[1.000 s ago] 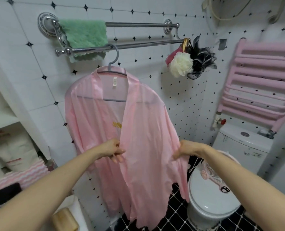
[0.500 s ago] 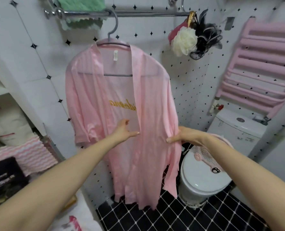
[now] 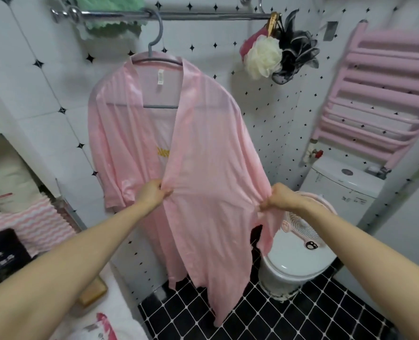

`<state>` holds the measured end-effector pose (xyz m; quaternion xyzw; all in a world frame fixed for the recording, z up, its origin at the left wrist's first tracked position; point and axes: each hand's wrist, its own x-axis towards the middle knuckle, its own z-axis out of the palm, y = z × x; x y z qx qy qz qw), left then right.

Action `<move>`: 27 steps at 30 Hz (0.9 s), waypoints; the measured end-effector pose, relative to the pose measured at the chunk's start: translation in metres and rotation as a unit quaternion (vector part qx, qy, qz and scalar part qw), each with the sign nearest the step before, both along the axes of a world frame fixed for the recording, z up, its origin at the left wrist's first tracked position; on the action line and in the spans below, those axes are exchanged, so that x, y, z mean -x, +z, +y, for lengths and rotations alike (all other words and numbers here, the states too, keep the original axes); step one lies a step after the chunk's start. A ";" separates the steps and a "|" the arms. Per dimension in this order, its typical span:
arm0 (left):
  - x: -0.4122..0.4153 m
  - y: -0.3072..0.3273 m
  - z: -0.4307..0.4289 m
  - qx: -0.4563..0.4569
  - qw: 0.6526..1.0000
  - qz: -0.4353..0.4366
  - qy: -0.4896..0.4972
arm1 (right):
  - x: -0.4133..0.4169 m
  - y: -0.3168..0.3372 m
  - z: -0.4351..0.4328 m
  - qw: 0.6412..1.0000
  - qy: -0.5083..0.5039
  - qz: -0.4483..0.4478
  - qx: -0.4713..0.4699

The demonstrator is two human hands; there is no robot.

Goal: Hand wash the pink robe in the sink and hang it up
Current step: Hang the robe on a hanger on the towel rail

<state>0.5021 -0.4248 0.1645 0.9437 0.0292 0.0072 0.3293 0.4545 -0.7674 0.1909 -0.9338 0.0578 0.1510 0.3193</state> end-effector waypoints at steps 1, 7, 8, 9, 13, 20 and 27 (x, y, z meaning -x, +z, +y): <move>0.003 0.001 -0.001 0.006 1.000 -0.014 0.007 | -0.003 -0.002 0.004 0.997 -0.025 -0.046 0.053; 0.035 0.021 -0.004 0.118 0.934 0.272 -0.200 | 0.007 0.006 0.013 0.967 0.097 0.194 -0.135; 0.031 0.021 -0.002 0.081 0.956 0.224 -0.168 | 0.003 0.004 0.014 0.981 0.082 0.154 -0.085; 0.025 0.018 0.002 0.031 0.987 0.128 -0.096 | -0.001 0.004 0.018 0.996 0.048 0.071 -0.016; 0.024 0.013 0.008 0.078 0.993 0.067 -0.055 | -0.004 0.001 0.025 0.999 0.012 -0.032 -0.029; 0.013 0.018 0.023 -0.084 0.995 -0.015 0.044 | -0.016 -0.007 0.023 0.988 -0.028 -0.129 0.075; 0.017 0.023 0.015 0.002 0.999 0.037 -0.001 | -0.013 -0.006 0.020 0.997 -0.021 -0.058 0.040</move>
